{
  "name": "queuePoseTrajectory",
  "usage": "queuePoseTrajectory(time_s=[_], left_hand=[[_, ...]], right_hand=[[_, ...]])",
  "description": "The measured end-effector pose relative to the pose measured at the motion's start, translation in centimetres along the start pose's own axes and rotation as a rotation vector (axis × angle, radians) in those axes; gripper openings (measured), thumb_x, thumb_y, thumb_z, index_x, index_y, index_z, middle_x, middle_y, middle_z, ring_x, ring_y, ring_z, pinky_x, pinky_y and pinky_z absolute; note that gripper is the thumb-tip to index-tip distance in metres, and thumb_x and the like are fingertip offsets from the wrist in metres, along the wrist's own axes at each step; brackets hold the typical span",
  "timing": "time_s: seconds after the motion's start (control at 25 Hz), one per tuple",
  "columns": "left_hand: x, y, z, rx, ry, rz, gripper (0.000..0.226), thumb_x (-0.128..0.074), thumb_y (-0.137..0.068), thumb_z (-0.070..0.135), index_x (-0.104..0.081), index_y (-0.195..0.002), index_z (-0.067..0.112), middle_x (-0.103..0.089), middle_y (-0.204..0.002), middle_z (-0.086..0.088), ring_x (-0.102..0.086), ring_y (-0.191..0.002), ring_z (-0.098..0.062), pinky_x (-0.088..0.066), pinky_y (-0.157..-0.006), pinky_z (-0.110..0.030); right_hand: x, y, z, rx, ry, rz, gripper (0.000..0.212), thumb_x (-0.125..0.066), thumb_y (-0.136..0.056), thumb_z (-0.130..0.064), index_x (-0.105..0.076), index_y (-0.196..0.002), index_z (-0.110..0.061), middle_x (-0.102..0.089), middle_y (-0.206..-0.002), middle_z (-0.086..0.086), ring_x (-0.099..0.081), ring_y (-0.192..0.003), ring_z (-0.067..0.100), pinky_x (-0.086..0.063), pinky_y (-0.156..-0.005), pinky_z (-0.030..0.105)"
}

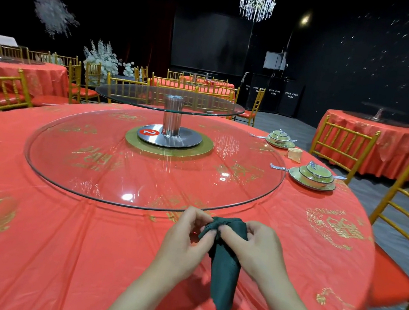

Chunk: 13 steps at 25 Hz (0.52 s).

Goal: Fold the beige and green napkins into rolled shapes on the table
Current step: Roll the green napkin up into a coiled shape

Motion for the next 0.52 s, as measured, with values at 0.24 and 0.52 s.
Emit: queuePoseTrajectory(time_s=[0.24,0.52], left_hand=[[0.5,-0.4,0.0,-0.070,-0.378,0.044,0.028,-0.055,-0.076,-0.001,-0.040,-0.079,0.023,-0.042,-0.066,0.013,-0.042,-0.062,0.002,-0.031,-0.057,-0.011],[-0.2,0.0,0.3,-0.069,-0.122,0.107,0.014,-0.054,-0.079,0.026,-0.054,-0.088,0.035,-0.051,-0.090,0.007,-0.050,-0.084,0.003,-0.036,-0.072,-0.006]], right_hand=[[-0.6,1.2,-0.4,0.036,0.093,-0.004,0.030,-0.072,-0.070,-0.038,-0.058,-0.069,-0.011,-0.063,-0.063,-0.002,-0.058,-0.061,0.016,-0.041,-0.055,0.030],[-1.2,-0.3,0.7,-0.075,-0.169,-0.027,0.033,-0.075,-0.068,-0.036,-0.056,-0.057,-0.011,-0.052,-0.053,0.000,-0.047,-0.051,0.014,-0.036,-0.053,0.027]])
Point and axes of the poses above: each hand's wrist, its own y-axis away from the middle knuckle, its own x-axis out of the back of the hand, z = x × y, the point moved 2 cm from there along -y, towards the middle knuckle
